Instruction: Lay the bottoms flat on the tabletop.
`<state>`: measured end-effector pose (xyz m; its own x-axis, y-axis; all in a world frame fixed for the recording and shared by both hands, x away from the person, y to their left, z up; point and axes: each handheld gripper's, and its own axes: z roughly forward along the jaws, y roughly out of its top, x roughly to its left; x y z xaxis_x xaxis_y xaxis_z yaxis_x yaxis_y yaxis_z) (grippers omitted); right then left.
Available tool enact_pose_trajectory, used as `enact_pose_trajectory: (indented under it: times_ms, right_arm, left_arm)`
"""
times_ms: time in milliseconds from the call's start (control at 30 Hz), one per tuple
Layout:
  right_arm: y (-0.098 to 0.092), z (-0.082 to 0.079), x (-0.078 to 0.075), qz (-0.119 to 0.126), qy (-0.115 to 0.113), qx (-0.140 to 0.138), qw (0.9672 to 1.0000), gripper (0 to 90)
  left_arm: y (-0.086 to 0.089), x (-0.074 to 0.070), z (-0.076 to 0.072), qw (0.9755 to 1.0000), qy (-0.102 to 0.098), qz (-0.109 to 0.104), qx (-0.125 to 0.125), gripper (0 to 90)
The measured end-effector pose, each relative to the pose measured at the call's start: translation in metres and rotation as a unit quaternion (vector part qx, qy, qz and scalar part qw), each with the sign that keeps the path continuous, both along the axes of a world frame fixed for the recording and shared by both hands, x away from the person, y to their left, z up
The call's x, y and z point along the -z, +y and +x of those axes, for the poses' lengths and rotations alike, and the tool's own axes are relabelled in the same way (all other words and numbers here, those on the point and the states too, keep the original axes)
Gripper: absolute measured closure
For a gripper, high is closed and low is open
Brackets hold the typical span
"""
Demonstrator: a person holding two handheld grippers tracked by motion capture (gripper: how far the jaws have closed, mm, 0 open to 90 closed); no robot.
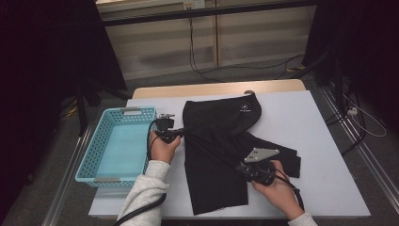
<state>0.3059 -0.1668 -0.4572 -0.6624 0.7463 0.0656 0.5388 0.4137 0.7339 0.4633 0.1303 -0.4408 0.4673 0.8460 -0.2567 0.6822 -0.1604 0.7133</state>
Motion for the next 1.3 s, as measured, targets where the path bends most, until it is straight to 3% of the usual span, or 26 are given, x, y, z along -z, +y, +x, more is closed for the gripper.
enact_pose_trajectory:
  times_ms: [133, 167, 267, 333, 367, 500, 600, 667, 733, 800, 900, 1067, 1300]
  right_arm:
    - [-0.006, 0.001, 0.004, -0.005, 0.006, 0.012, 0.9999, 88.5]
    - [-0.007, 0.002, 0.004, -0.006, 0.006, 0.012, 0.9999, 87.2]
    - [-0.006, 0.0, 0.001, -0.016, -0.012, 0.014, 0.9997, 77.7]
    - [-0.004, -0.001, -0.003, -0.008, -0.018, 0.01, 0.9998, 70.1]
    - [0.0, -0.002, -0.006, -0.002, -0.026, 0.003, 0.9996, 68.8]
    - [0.016, -0.007, -0.011, 0.004, -0.032, -0.034, 0.9989, 63.3]
    - [0.03, -0.01, -0.008, 0.003, -0.027, -0.062, 0.9977, 57.5]
    - [0.036, -0.011, -0.006, 0.017, -0.022, -0.083, 0.9962, 54.9]
    - [0.043, -0.012, -0.005, 0.005, -0.034, -0.098, 0.9946, 51.6]
    - [0.049, -0.012, -0.002, 0.005, -0.029, -0.109, 0.9936, 49.4]
    - [0.055, -0.012, 0.007, -0.011, -0.017, -0.123, 0.9922, 49.4]
    - [0.058, -0.011, 0.009, -0.007, -0.017, -0.132, 0.9911, 54.4]
    - [0.057, -0.009, 0.01, 0.005, -0.008, -0.133, 0.9911, 78.2]
  left_arm:
    - [-0.001, 0.009, -0.001, 1.0, 0.008, 0.003, 0.004, 88.2]
    - [0.0, 0.01, -0.002, 0.9999, 0.002, 0.011, 0.001, 81.5]
    - [0.003, 0.013, -0.005, 0.9999, 0.009, 0.009, -0.002, 64.1]
    - [0.003, 0.011, -0.009, 0.9999, 0.008, 0.014, -0.005, 55.1]
    - [0.003, 0.01, -0.011, 0.9998, 0.006, 0.017, -0.005, 48.1]
    - [0.005, 0.007, -0.019, 0.9996, 0.005, 0.027, 0.006, 34.1]
    - [0.008, 0.006, -0.028, 0.9996, 0.004, 0.024, 0.017, 28.9]
    - [0.007, 0.006, -0.034, 0.9995, -0.002, 0.025, 0.021, 26.7]
    - [0.006, 0.006, -0.039, 0.9991, -0.006, 0.028, 0.031, 24.1]
    - [0.005, 0.006, -0.044, 0.999, -0.005, 0.03, 0.033, 22.8]
    - [0.005, 0.006, -0.05, 0.9988, -0.009, 0.032, 0.037, 22.2]
    - [0.008, 0.004, -0.06, 0.9985, -0.014, 0.034, 0.04, 22.1]
    - [0.012, 0.003, -0.073, 0.9984, -0.024, 0.022, 0.046, 22.7]
